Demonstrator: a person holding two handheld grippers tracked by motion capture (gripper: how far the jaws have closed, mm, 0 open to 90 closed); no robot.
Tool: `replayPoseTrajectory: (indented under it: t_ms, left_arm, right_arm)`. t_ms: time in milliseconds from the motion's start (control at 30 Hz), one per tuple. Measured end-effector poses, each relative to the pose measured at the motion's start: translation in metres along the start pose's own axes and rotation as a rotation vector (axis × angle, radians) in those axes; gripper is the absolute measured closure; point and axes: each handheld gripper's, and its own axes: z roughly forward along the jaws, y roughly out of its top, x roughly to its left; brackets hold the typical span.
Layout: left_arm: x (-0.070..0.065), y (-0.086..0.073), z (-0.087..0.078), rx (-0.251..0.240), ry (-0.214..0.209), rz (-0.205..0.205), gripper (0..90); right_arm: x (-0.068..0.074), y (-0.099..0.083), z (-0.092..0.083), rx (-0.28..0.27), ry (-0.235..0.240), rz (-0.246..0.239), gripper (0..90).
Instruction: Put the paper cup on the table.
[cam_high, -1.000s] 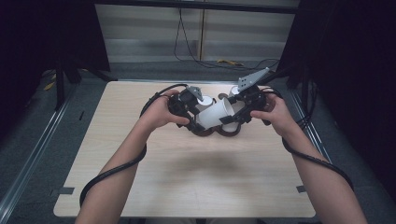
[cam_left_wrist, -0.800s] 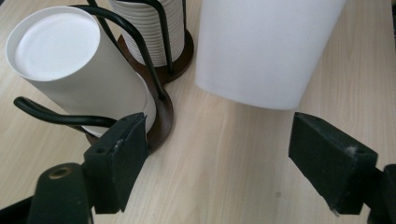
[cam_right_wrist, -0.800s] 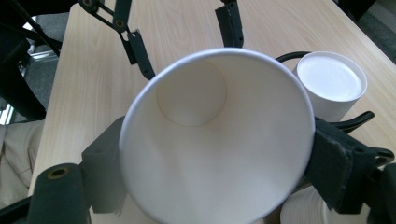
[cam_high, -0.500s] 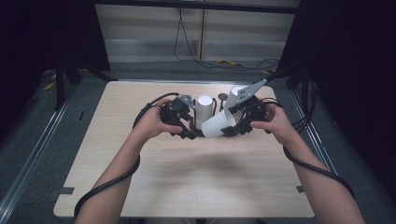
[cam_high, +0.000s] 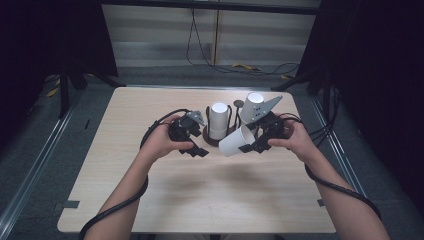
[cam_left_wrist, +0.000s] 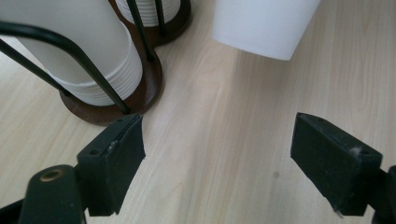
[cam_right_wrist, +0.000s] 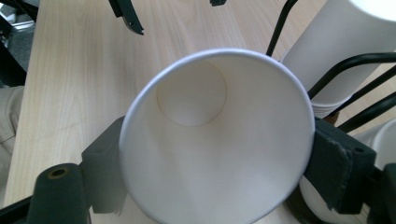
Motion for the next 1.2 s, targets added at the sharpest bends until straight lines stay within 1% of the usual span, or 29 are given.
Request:
replayPoseTrajectory:
  t_ms: [33, 67, 100, 133, 167, 267, 333, 400, 433, 467, 533, 567, 600, 633, 667, 700, 767, 800, 833, 867, 900, 967, 1033, 1067, 1133, 1167, 1200]
  left_arm:
    - [0.0, -0.002, 0.001, 0.01, 0.001, 0.006, 17.3]
    - [-0.001, -0.003, 0.002, 0.005, 0.003, 0.001, 17.2]
    - [-0.002, -0.005, 0.003, 0.002, 0.002, -0.002, 17.2]
    - [-0.002, -0.006, 0.004, 0.003, 0.0, 0.002, 17.3]
    - [-0.003, -0.008, 0.005, -0.005, 0.001, -0.006, 17.2]
    - [-0.004, -0.012, 0.007, -0.007, 0.001, -0.003, 17.2]
    - [-0.005, -0.015, 0.009, -0.019, 0.001, -0.019, 17.2]
    - [-0.006, -0.019, 0.011, -0.022, 0.003, -0.028, 17.2]
    - [-0.006, -0.021, 0.012, -0.025, 0.002, -0.021, 17.2]
    - [-0.007, -0.024, 0.014, -0.036, 0.0, -0.03, 17.2]
    - [-0.007, -0.028, 0.016, -0.035, -0.008, -0.036, 17.2]
    - [-0.007, -0.031, 0.017, -0.026, -0.007, -0.034, 17.2]
    - [-0.008, -0.033, 0.019, -0.025, -0.002, -0.045, 17.2]
    - [-0.008, -0.035, 0.02, -0.023, -0.005, -0.042, 17.2]
    - [-0.009, -0.037, 0.02, -0.026, -0.008, -0.052, 17.2]
    - [-0.009, -0.04, 0.021, -0.027, -0.008, -0.048, 17.2]
    - [-0.011, -0.044, 0.022, -0.033, -0.01, -0.061, 17.2]
    - [-0.01, -0.045, 0.022, -0.018, -0.005, -0.049, 17.2]
    - [-0.01, -0.047, 0.023, -0.022, -0.008, -0.049, 17.2]
    - [-0.011, -0.049, 0.024, -0.026, -0.01, -0.059, 17.2]
    - [-0.011, -0.051, 0.025, -0.022, -0.008, -0.053, 17.2]
    - [-0.012, -0.053, 0.026, -0.029, -0.009, -0.069, 17.2]
    - [-0.012, -0.055, 0.025, -0.024, -0.006, -0.064, 17.2]
    - [-0.012, -0.056, 0.026, -0.03, -0.011, -0.072, 17.2]
    - [-0.012, -0.058, 0.026, -0.036, -0.006, -0.076, 17.2]
    - [-0.012, -0.059, 0.026, -0.027, -0.01, -0.066, 17.2]
    - [-0.013, -0.06, 0.027, -0.036, -0.01, -0.08, 17.2]
  right_arm:
    - [0.0, -0.001, 0.001, 0.004, 0.004, -0.003, 18.7]
    - [0.0, -0.002, 0.001, 0.01, -0.001, -0.006, 18.7]
    - [0.0, -0.003, 0.001, 0.015, -0.001, 0.002, 18.7]
    - [0.0, -0.004, 0.002, 0.016, 0.0, 0.001, 18.7]
    - [0.0, -0.004, 0.002, 0.023, -0.003, -0.002, 18.7]
    - [0.001, -0.006, 0.002, 0.04, -0.009, -0.003, 18.7]
    - [0.001, -0.007, 0.002, 0.036, -0.009, -0.002, 18.7]
    - [0.002, -0.008, 0.003, 0.046, -0.012, -0.002, 18.7]
    - [0.001, -0.008, 0.003, 0.047, -0.011, -0.004, 18.7]
    - [0.002, -0.009, 0.004, 0.045, -0.011, -0.003, 18.7]
    - [0.002, -0.011, 0.007, 0.061, -0.013, -0.008, 18.7]
    - [0.003, -0.011, 0.008, 0.064, -0.012, -0.01, 18.7]
    - [0.003, -0.012, 0.01, 0.072, -0.009, -0.009, 18.7]
    - [0.004, -0.013, 0.011, 0.076, -0.01, -0.007, 18.7]
    - [0.004, -0.014, 0.012, 0.083, -0.01, -0.014, 18.7]
    - [0.004, -0.014, 0.013, 0.085, -0.01, -0.014, 18.6]
    - [0.004, -0.016, 0.015, 0.091, -0.007, -0.018, 18.7]
    - [0.005, -0.016, 0.017, 0.097, -0.007, -0.016, 18.6]
    - [0.005, -0.017, 0.018, 0.105, -0.01, -0.017, 18.6]
    - [0.005, -0.018, 0.019, 0.112, -0.007, -0.019, 18.6]
    - [0.006, -0.018, 0.02, 0.124, -0.009, -0.022, 18.6]
    - [0.007, -0.017, 0.022, 0.14, -0.004, -0.031, 18.6]
    - [0.008, -0.017, 0.024, 0.16, -0.009, -0.042, 18.6]
    - [0.008, -0.017, 0.025, 0.171, -0.014, -0.045, 18.6]
    - [0.009, -0.016, 0.027, 0.182, -0.009, -0.054, 18.6]
    - [0.01, -0.016, 0.028, 0.197, -0.012, -0.06, 18.6]
    - [0.01, -0.017, 0.029, 0.206, -0.012, -0.065, 18.6]
